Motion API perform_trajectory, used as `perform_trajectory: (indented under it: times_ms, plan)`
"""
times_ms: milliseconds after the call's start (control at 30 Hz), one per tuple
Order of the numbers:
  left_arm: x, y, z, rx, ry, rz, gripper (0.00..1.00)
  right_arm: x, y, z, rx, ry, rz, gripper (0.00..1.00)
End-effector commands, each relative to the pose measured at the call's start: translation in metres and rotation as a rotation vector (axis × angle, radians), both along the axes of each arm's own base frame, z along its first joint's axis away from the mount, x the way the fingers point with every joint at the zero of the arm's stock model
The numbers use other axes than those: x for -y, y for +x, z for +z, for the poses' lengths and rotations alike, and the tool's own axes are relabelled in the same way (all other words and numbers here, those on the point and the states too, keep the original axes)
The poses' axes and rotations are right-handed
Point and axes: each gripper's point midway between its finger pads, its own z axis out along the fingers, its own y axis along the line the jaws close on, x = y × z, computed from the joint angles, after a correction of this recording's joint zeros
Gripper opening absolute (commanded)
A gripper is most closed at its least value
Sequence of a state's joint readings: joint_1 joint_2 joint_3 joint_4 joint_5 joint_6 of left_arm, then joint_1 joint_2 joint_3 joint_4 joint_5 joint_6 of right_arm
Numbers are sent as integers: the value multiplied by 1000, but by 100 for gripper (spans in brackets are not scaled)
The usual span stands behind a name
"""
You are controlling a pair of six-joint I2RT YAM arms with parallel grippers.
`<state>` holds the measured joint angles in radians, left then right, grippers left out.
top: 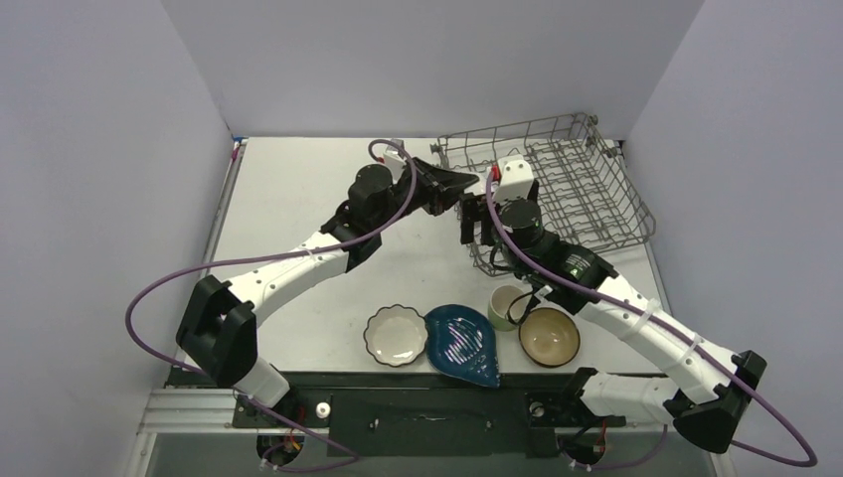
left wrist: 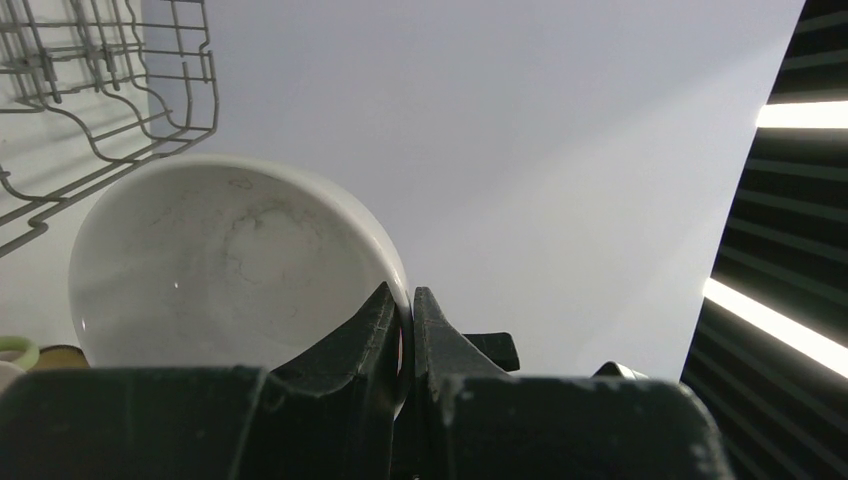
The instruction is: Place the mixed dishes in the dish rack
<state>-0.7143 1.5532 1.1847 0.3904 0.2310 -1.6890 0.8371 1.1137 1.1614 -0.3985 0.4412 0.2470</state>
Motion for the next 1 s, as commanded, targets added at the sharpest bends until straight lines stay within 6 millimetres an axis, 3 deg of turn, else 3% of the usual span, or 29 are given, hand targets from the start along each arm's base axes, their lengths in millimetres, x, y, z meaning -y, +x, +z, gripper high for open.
perform_trajectory:
  times_ms: [0, 167, 567, 733, 867, 967]
  plan:
    - [0, 1, 43, 68, -63, 15, 0, 11, 12, 29, 72, -4, -74, 77]
    - [1, 4, 38, 44, -59, 25, 0, 20, 19, 33, 95, -31, -142, 73]
    - [10, 12, 42, 46, -57, 11, 0, 13, 31, 41, 107, -32, -115, 73]
    - [17, 15, 41, 38, -54, -5, 0, 21, 41, 37, 73, 33, -89, 62]
    - [20, 21, 38, 28, -43, 5, 0, 23, 46, 30, 45, 46, -68, 69]
    - [26, 28, 36, 26, -33, 4, 0, 28, 55, 25, 7, 81, -49, 68]
